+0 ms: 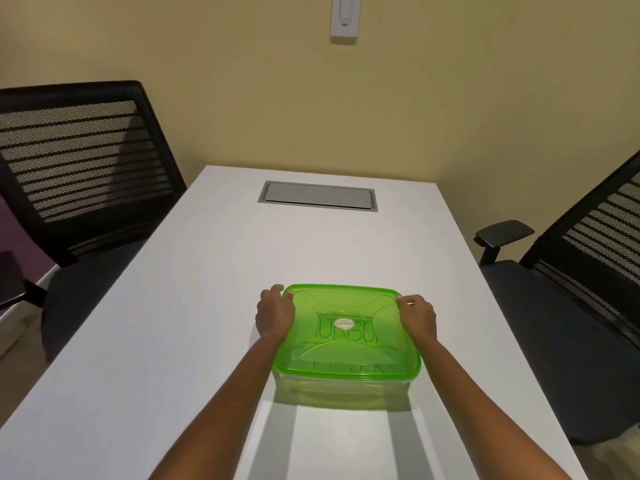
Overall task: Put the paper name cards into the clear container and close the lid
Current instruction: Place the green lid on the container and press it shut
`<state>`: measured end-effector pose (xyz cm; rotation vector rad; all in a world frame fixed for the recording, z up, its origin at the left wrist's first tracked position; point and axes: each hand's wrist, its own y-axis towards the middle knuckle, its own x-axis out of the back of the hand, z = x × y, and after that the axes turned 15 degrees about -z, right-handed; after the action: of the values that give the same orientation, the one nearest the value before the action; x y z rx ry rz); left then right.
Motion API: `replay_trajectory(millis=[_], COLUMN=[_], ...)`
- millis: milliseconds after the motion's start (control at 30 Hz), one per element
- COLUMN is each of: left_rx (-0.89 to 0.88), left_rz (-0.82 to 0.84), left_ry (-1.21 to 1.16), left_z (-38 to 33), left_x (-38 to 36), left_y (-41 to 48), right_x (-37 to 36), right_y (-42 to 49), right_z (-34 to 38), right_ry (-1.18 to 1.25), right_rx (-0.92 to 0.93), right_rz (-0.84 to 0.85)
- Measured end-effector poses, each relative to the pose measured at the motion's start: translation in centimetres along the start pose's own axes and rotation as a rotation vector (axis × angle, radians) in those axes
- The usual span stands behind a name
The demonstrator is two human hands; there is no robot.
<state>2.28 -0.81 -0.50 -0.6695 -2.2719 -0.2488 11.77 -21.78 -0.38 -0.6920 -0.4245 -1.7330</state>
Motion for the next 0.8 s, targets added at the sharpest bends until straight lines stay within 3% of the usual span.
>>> replay_trajectory(millis=[167,300,467,533,600,733,800], left_rx=[-0.256,-0.456,-0.520,-0.592,-0.592,-0.684,-0.698], left_rz=[-0.016,0.031,0.131,0.122,0.135,-0.077,-0.089], left_ry=[0.242,0.414,0.547,0.550,0.545,0.548,0.527], left_z=[0.5,0.8,1.0,1.4,1.3,1.9,2.4], left_x=[0.9,0.9,0.0,4.3,4.2,4.4,4.2], left_y=[-2.1,-4.3,-6.4,-10.7,-11.7,-12.9,-14.4], right_x=[1.3,1.5,0.2,3.7,3.0,2.2,2.2], right_y=[-2.6,-4.6,-6.2,-11.3,-12.1,-12.9,-14.1], right_z=[-0.2,-0.5,-1.3,-1.5,-2.1,-3.1,-3.8], right_ry=[-0.167,-0.340,-0.557,-0.566,-0.588,-0.609,-0.597], right_rx=[0.276,0.454,0.579,0.647,0.667,0.673,0.674], right_rz=[-0.047,0.024,0.114,0.088,0.111,0.170,0.189])
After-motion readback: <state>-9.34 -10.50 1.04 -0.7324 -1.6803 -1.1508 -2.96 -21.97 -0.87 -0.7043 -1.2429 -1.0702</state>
